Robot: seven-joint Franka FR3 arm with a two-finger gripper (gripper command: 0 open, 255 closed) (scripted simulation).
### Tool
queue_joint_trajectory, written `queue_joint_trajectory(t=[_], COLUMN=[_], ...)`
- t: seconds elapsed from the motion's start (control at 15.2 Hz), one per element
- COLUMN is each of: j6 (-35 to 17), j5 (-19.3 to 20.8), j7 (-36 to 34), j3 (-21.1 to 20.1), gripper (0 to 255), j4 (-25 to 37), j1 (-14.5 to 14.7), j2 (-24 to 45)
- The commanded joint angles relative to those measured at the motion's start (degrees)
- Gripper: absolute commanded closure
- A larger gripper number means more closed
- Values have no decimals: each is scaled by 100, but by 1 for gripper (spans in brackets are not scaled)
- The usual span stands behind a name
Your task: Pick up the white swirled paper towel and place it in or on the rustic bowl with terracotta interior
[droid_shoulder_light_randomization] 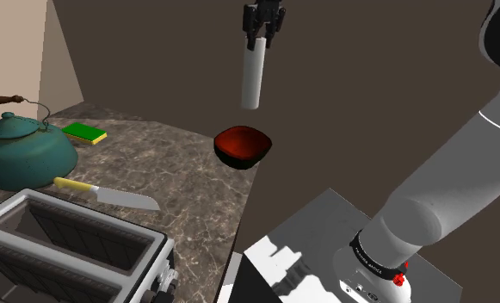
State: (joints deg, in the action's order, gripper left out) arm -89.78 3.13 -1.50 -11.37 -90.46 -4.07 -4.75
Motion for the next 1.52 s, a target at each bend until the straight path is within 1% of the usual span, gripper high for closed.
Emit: queue_joint_trajectory(t=[0.0,0.66,1.45], j6=[145,-676,-1612], j5=[-26,-66,-75], j7=[253,240,201], j3=[131,151,153], gripper=[255,255,255], j4=[43,-1015,-2051], j1=[-104,-105,-100], j2=[-117,-358,-459])
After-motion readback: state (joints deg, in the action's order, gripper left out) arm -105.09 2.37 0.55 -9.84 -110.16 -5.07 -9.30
